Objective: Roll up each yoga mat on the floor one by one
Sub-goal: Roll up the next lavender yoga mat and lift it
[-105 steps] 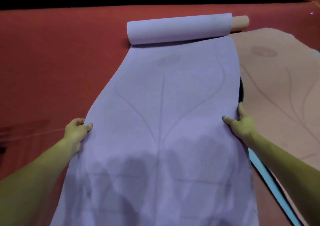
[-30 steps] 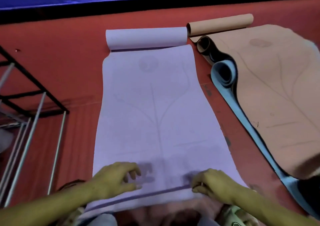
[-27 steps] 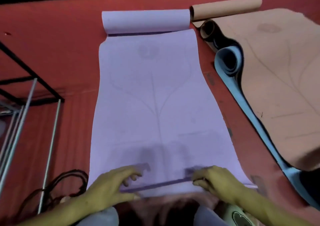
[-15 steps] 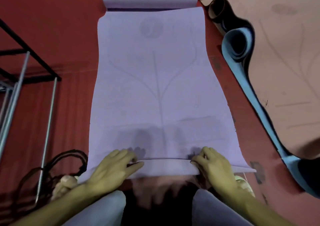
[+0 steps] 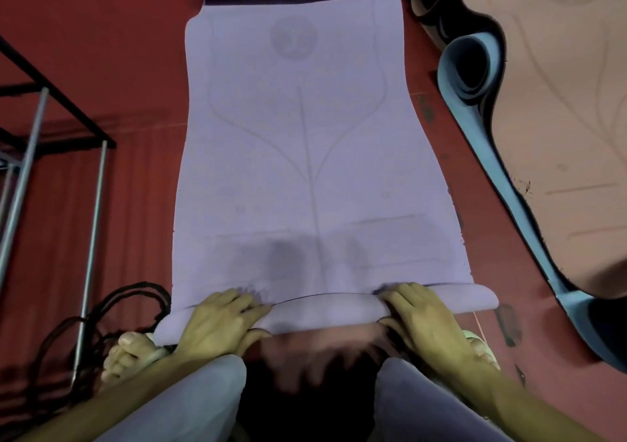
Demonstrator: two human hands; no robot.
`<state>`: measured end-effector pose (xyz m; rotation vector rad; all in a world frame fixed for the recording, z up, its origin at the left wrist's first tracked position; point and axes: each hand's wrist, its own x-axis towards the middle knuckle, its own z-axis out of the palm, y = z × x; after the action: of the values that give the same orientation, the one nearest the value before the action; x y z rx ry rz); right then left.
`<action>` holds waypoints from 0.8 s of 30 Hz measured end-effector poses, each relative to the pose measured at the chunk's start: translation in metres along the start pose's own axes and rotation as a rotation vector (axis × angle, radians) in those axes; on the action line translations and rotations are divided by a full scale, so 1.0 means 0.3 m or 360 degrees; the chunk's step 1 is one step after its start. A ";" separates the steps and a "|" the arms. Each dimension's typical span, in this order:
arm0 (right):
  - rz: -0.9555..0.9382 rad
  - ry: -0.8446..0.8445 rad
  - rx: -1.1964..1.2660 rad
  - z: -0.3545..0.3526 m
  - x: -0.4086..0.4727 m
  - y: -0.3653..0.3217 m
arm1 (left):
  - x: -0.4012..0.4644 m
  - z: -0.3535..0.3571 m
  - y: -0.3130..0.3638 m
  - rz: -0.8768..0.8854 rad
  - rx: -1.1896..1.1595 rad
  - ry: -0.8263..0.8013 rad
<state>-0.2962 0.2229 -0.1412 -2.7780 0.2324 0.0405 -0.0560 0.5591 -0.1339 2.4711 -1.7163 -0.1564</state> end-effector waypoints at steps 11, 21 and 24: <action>0.0059 0.0092 -0.0275 0.082 -0.054 -0.014 | -0.037 0.051 0.074 -0.0466 -0.0234 -0.0158; 0.0091 -0.0018 -0.0028 0.032 -0.034 -0.001 | -0.002 -0.011 0.022 -0.0528 -0.0645 -0.0462; 0.0109 -0.0094 0.0283 0.004 -0.030 0.036 | 0.018 -0.019 0.021 -0.0674 -0.0734 -0.0505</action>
<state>-0.3069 0.2148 -0.1455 -2.5872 0.3011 0.1130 -0.0590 0.5521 -0.1273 2.4870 -1.0434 -0.9144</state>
